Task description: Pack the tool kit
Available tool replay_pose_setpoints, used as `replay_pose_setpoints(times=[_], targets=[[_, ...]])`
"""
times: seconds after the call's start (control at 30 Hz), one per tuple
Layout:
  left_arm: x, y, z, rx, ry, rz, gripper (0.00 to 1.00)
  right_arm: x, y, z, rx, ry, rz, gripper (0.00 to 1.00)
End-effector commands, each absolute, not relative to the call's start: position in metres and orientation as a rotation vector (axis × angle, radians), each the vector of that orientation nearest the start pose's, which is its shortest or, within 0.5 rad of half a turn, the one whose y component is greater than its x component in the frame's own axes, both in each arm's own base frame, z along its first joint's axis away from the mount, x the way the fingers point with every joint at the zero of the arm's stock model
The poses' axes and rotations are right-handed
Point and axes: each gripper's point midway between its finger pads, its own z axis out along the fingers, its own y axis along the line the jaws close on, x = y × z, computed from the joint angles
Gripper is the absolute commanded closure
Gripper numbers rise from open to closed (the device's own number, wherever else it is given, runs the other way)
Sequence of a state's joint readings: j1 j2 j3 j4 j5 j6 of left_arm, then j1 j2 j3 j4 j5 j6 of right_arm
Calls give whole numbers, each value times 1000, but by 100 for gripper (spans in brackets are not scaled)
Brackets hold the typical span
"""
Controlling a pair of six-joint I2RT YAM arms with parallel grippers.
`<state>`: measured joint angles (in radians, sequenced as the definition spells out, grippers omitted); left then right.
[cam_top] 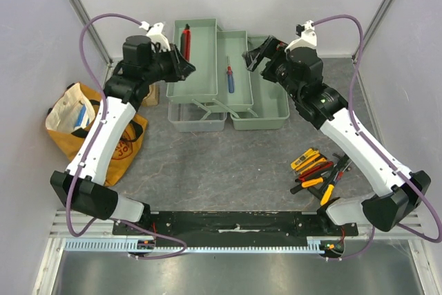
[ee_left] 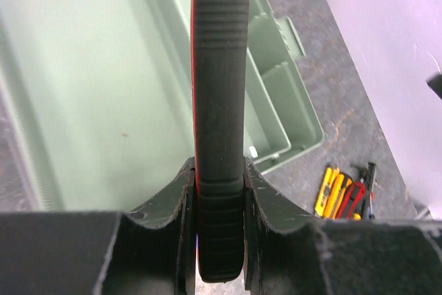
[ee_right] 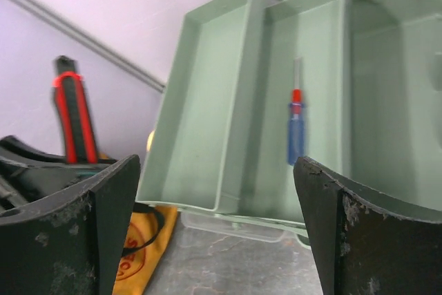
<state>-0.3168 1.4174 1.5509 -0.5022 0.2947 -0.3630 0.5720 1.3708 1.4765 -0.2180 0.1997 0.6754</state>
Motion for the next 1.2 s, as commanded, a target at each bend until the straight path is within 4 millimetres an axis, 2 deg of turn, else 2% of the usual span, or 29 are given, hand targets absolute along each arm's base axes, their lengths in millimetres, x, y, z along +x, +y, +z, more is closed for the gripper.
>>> replay_pose_setpoints(times=[0.0, 0.2, 0.47, 0.57, 0.67, 0.77, 0.83, 0.9, 0.97, 1.17], targets=[[394, -180, 344, 89, 2022, -759, 98, 385, 201, 378, 348, 1753, 569, 2], [415, -173, 309, 29, 2153, -763, 98, 382, 170, 341, 460, 1846, 376, 2], [427, -164, 273, -90, 2264, -761, 98, 379, 158, 312, 507, 1911, 322, 2], [428, -163, 265, -109, 2287, -754, 81, 378, 157, 305, 514, 1929, 324, 2], [429, -162, 261, -108, 2301, -749, 69, 379, 158, 301, 513, 1940, 325, 2], [431, -160, 255, -122, 2312, -729, 64, 380, 157, 298, 519, 1952, 328, 2], [434, -158, 252, -133, 2316, -718, 58, 381, 158, 294, 522, 1961, 331, 2], [436, -155, 252, -141, 2313, -698, 56, 381, 157, 293, 524, 1965, 334, 2], [438, -151, 253, -151, 2306, -668, 49, 382, 156, 291, 528, 1970, 336, 2], [440, -139, 264, -171, 2264, -590, 49, 383, 149, 285, 548, 1980, 329, 2]])
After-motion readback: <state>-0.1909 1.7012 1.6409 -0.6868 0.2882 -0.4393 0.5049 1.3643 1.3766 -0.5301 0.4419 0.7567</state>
